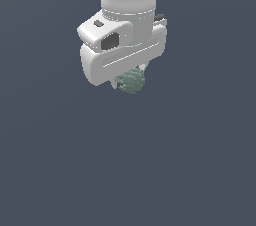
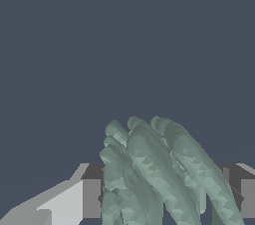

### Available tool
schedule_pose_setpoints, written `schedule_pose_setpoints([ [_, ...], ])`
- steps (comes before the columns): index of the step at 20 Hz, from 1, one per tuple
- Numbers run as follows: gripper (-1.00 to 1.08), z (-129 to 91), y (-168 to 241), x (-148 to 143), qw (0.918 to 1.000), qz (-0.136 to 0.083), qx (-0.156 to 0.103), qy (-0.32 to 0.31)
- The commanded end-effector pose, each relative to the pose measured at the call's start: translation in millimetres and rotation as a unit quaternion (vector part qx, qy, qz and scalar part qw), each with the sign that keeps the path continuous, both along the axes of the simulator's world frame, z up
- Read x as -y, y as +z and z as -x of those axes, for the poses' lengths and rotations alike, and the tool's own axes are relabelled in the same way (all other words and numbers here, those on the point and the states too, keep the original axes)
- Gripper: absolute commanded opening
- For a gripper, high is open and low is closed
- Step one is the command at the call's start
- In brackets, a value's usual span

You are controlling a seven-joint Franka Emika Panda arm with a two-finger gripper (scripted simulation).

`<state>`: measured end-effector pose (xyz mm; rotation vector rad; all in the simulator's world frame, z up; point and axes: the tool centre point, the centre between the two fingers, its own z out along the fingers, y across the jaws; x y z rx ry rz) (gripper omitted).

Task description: Pick up the object and move it to a goal position.

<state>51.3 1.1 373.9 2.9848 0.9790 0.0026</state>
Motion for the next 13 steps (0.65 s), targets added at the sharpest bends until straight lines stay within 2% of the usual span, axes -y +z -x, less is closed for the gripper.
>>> schedule_pose_setpoints([
  [1,-1.0,0,16,-2,1.0,0.0,-0.001,0.0],
  [7,-1.0,-1,38,-4,1.0,0.0,-0.001,0.0],
  [13,-1.0,-2,43,-4,1.0,0.0,-0.001,0.0],
])
